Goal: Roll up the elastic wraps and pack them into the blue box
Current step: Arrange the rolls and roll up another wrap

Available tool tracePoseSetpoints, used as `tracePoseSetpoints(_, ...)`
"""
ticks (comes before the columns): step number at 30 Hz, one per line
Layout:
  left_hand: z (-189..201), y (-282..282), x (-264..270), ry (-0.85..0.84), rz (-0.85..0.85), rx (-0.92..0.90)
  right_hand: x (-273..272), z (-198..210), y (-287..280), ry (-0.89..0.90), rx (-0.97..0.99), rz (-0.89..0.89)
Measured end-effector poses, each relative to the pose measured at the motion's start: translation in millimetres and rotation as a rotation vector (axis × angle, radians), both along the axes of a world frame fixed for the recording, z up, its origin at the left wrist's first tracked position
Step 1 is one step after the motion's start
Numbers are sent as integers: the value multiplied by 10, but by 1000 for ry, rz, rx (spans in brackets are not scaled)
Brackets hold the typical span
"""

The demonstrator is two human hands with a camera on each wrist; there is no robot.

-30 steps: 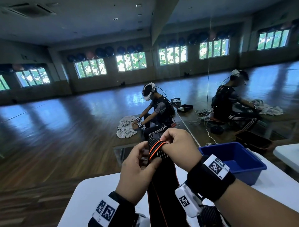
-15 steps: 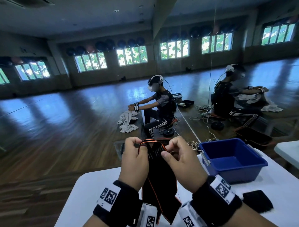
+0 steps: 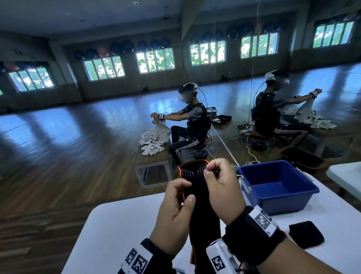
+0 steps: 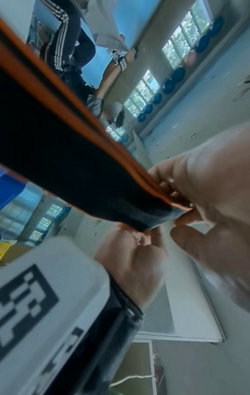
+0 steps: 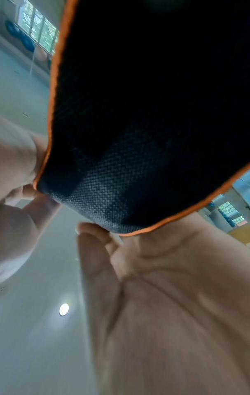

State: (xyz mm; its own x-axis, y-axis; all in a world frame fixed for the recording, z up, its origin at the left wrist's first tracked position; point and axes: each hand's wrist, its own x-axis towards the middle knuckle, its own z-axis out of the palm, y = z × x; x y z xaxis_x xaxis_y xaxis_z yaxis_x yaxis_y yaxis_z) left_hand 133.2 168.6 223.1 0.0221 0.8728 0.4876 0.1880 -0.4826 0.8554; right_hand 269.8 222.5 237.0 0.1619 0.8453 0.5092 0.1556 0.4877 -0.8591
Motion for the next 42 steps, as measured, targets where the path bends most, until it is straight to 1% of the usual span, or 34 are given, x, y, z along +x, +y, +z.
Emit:
tracePoseSetpoints(2,3,9,16,33,-13,-20,-50,-9,-15,-1,8,36)
tracePoseSetpoints(5,0,39,0,29,-12,-75,-95,-28,10,-2,-16,85)
tracePoseSetpoints(9,-32,92,-80,29,-19,-127,-90,-88,48,88,-67,152)
tracePoseSetpoints(11,-62,161,-139,-9,0,-144,-87,-178,25,111,-116,201)
tracePoseSetpoints(13,-100,247,-213,-68,33,-172,-81,-335,-36,91,-163,262)
tracePoseSetpoints(14,-117,293,-256,-100,53,-186,-77,-443,-75,63,-185,297)
tracePoseSetpoints(16,-155,380,-335,-184,66,-220,-70,-697,-170,-65,-259,355)
tracePoseSetpoints(19,-225,524,-435,-296,63,-287,-72,-1144,-330,-287,-466,441)
tracePoseSetpoints(22,-408,696,-537,-286,82,-351,-60,-1572,-481,-389,-632,529)
tracePoseSetpoints(24,-629,796,-617,-217,117,-407,-57,-1793,-565,-416,-713,566)
tracePoseSetpoints(27,-1054,900,-746,-46,164,-502,-50,-2006,-690,-446,-837,603)
tracePoseSetpoints(29,-1349,939,-817,64,165,-577,-36,-2123,-785,-489,-903,596)
tracePoseSetpoints(32,-1769,965,-846,247,110,-680,17,-2280,-979,-578,-983,507)
tracePoseSetpoints(34,-2002,984,-799,364,42,-719,77,-2348,-1125,-631,-1029,440)
tracePoseSetpoints(38,-2349,1052,-657,600,-84,-717,179,-2351,-1376,-618,-1061,325)
tracePoseSetpoints(40,-2464,1088,-563,713,-98,-705,220,-2363,-1476,-622,-1044,272)
tracePoseSetpoints(42,-2518,1104,-468,879,-42,-689,253,-2397,-1556,-657,-1018,251)
